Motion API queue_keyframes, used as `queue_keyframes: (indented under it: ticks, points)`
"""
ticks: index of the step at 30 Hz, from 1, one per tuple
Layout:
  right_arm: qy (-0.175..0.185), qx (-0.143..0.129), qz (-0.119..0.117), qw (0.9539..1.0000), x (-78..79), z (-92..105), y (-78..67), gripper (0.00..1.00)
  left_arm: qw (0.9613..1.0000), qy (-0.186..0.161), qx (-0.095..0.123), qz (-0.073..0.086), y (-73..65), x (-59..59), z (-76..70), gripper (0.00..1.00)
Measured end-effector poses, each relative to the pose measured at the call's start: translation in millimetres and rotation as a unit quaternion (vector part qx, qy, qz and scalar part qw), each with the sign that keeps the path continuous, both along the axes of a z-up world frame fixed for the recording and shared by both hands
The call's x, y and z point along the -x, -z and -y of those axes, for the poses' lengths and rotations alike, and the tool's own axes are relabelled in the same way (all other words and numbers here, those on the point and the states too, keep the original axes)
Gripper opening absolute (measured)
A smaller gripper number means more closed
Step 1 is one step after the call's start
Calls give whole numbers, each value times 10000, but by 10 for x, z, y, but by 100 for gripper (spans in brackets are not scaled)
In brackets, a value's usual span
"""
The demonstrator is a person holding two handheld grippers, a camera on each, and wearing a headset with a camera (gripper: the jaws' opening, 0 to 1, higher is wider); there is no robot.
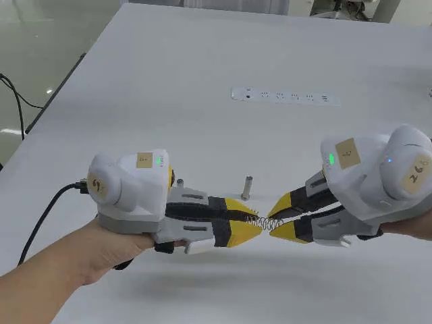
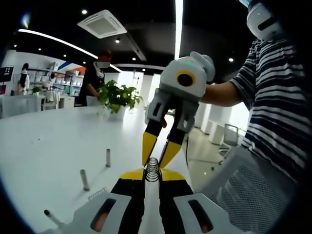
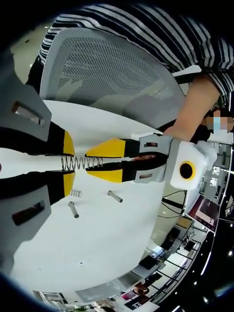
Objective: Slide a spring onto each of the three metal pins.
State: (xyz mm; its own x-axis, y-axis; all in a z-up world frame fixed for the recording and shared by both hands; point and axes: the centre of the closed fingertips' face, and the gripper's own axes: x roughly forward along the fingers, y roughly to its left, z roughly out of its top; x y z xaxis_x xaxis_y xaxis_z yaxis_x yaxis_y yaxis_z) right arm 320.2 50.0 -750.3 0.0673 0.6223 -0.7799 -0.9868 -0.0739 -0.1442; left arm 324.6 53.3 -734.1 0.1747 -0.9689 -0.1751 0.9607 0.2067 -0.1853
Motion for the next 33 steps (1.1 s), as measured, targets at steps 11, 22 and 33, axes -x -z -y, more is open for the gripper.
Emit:
queue_keyframes:
  ticks: [11,22,33]
  points:
    - [140,3,-97,9999,25,116,54,10,9998,171,10,-91,19,52,36,2]
    - [98,-142,-69,9998,47,107,8,7,9997,215,-21,-78,23,58,14,2]
    - [-50,-253,-63,9996,52,34,-161,7,9994,230,-277,13,132,60,-7,2]
